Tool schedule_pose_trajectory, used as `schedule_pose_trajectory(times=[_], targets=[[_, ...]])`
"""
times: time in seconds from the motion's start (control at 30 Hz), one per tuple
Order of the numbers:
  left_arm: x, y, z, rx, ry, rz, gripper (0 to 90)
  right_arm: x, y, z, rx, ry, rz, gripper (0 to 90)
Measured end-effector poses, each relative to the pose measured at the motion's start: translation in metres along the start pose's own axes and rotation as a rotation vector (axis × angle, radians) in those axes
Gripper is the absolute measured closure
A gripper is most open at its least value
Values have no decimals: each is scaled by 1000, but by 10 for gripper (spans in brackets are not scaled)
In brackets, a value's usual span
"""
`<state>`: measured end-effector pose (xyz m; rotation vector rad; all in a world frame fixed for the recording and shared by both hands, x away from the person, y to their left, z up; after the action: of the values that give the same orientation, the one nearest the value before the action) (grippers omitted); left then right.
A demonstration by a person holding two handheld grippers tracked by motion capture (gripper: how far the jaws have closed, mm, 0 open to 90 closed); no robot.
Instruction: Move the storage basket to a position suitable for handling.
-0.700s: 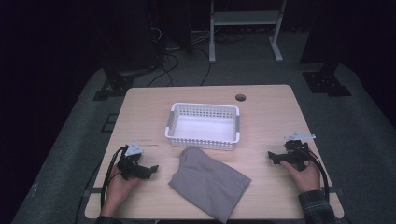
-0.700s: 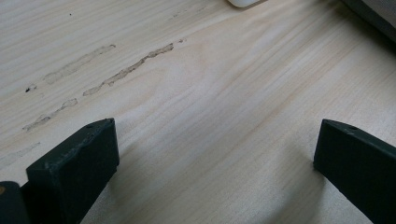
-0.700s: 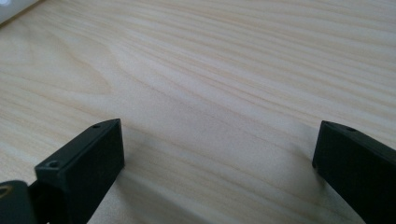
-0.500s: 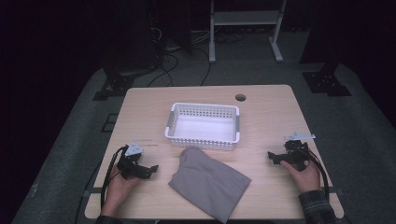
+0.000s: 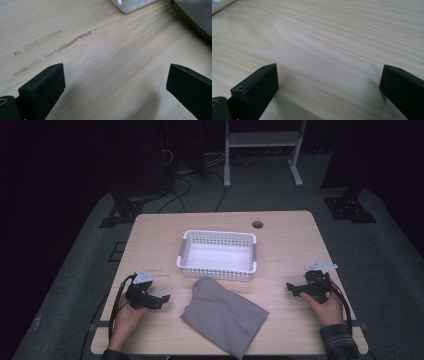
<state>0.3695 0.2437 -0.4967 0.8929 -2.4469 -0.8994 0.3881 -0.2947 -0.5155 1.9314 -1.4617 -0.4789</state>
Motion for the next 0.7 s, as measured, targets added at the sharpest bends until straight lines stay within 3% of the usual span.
schedule_pose_trajectory(times=[0.13,0.23,0.7], targets=[[0,2,-6,28,14,4,14,0,0,0,0,0,0,14],[0,2,-11,13,16,7,14,0,0,0,-1,1,-1,14],[-6,6,-50,41,32,14,32,-1,-1,-1,0,2,-1,14]])
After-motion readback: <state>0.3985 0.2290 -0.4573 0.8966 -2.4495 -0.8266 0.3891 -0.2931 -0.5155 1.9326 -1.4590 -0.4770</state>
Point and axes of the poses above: each handheld gripper's, and its own axes: y roughly backward along the jaws, z roughly out of its underside, x roughly to its right, the point moved 4 cm from there along -y, roughly forward along the jaws, and after that the axes turned 9 degrees about z, right-handed, at the moved point
